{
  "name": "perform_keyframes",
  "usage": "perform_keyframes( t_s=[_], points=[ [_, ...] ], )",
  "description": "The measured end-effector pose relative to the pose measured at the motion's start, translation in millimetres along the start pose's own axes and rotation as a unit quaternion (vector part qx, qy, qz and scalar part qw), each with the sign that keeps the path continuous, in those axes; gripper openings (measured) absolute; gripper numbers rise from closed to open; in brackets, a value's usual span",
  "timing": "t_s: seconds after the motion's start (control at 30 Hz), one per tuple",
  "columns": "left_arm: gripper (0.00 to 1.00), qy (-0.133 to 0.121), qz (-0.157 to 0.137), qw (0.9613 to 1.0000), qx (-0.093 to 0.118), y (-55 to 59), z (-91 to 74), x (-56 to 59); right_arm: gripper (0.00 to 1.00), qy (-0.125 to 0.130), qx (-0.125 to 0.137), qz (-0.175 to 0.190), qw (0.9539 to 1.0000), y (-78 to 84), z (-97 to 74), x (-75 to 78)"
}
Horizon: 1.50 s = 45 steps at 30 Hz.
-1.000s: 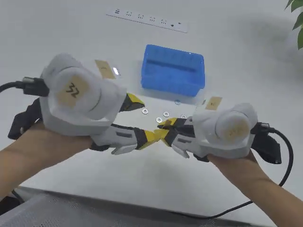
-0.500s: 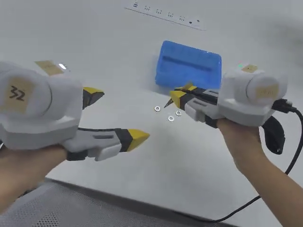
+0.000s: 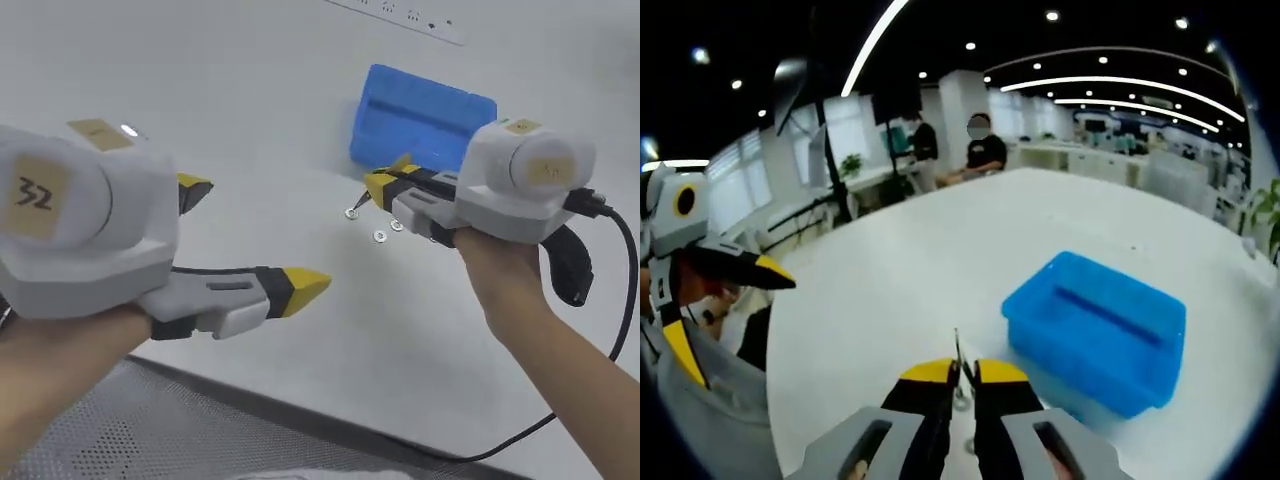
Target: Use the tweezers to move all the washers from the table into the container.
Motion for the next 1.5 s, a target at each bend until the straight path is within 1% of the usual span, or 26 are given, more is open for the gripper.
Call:
perform_keyframes(
  t_s=[0.13, 0.17, 0.23, 0.4, 0.47, 0.6, 0.67, 0.7, 0.73, 0.8, 0.83, 0.9, 0.97, 1.07, 1.13, 1.2, 1.3, 1.4, 1.5],
  points=[
    [0.85, -0.008, 0.001, 1.0000, 0.000, 0.8, -0.9, -1.6, 0.03, 0.001, -0.008, -0.006, 1.0000, 3.6, 2.8, 0.0],
    [0.85, -0.008, 0.000, 1.0000, -0.001, 1.7, -1.2, -1.8, 0.03, 0.000, -0.001, -0.009, 1.0000, 3.0, 2.3, 0.0],
    [0.85, -0.011, 0.000, 0.9999, -0.004, 3.6, -1.7, -2.1, 0.03, 0.000, -0.004, -0.007, 1.0000, 3.3, 1.9, -0.4],
    [0.87, -0.016, 0.004, 0.9998, -0.013, 7.4, -2.8, -3.9, 0.02, 0.002, -0.008, -0.031, 0.9995, 3.3, 1.6, -2.3],
    [0.88, -0.019, 0.006, 0.9997, -0.014, 7.3, -3.1, -4.3, 0.02, 0.003, -0.010, -0.041, 0.9991, 3.1, 1.3, -2.6],
    [0.91, -0.021, 0.009, 0.9996, -0.015, 5.0, -4.2, -3.7, 0.02, 0.000, -0.017, -0.037, 0.9992, -0.7, 0.6, -2.8],
    [0.95, -0.024, 0.009, 0.9995, -0.017, 4.5, -4.5, -3.7, 0.02, 0.000, -0.013, -0.044, 0.9990, -7.3, -3.2, -3.5],
    [0.98, -0.034, 0.009, 0.9993, -0.013, 3.7, -5.0, -4.8, 0.02, -0.003, -0.010, -0.047, 0.9988, -11.5, -6.0, -3.4],
    [0.99, -0.034, 0.012, 0.9992, -0.014, 3.7, -5.2, -4.5, 0.02, -0.002, -0.007, -0.049, 0.9988, -14.5, -7.9, -3.0],
    [0.99, -0.035, 0.014, 0.9991, -0.020, 4.7, -5.2, -4.5, 0.02, 0.002, -0.001, -0.056, 0.9984, -22.6, -13.4, -1.3],
    [0.99, -0.037, 0.015, 0.9990, -0.021, 4.9, -5.3, -4.6, 0.02, 0.003, 0.000, -0.057, 0.9984, -24.2, -14.4, -0.7],
    [0.99, -0.037, 0.017, 0.9989, -0.022, 4.7, -5.2, -4.0, 0.02, 0.009, 0.003, -0.054, 0.9985, -32.4, -19.3, 3.8],
    [0.99, -0.031, 0.015, 0.9992, -0.023, 4.5, -4.8, -2.7, 0.02, 0.006, 0.005, -0.047, 0.9989, -36.0, -21.7, 6.1],
    [0.99, -0.032, 0.016, 0.9990, -0.025, 3.6, -4.3, -2.6, 0.01, 0.013, 0.008, -0.045, 0.9989, -42.1, -24.5, 11.5],
    [0.99, -0.033, 0.018, 0.9990, -0.026, 2.8, -4.4, -2.9, 0.01, 0.013, 0.010, -0.035, 0.9993, -45.8, -25.5, 14.1],
    [0.99, -0.032, 0.017, 0.9990, -0.026, 2.2, -4.4, -3.3, 0.01, 0.015, 0.016, -0.033, 0.9992, -50.7, -26.6, 16.9],
    [0.99, -0.033, 0.019, 0.9989, -0.026, 1.8, -4.3, -3.6, 0.01, 0.015, 0.024, -0.035, 0.9990, -59.3, -26.4, 21.1],
    [0.99, -0.033, 0.021, 0.9987, -0.033, 2.8, -3.8, -3.7, 0.01, 0.018, 0.031, -0.039, 0.9986, -66.5, -24.8, 24.6],
    [0.99, -0.034, 0.024, 0.9985, -0.035, 2.8, -4.0, -3.6, 0.01, 0.025, 0.035, -0.043, 0.9981, -72.8, -21.1, 30.6]
  ],
)
Point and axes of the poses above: the centre of the closed fingertips' face, and the gripper's own axes: z roughly forward along the fingers, x roughly to its right, y roughly out of its underside, the point moved 7 cm from there along -z, roughly backward along the fingers, and after that the axes turned 3 degrees about y, right-handed, at the moved point
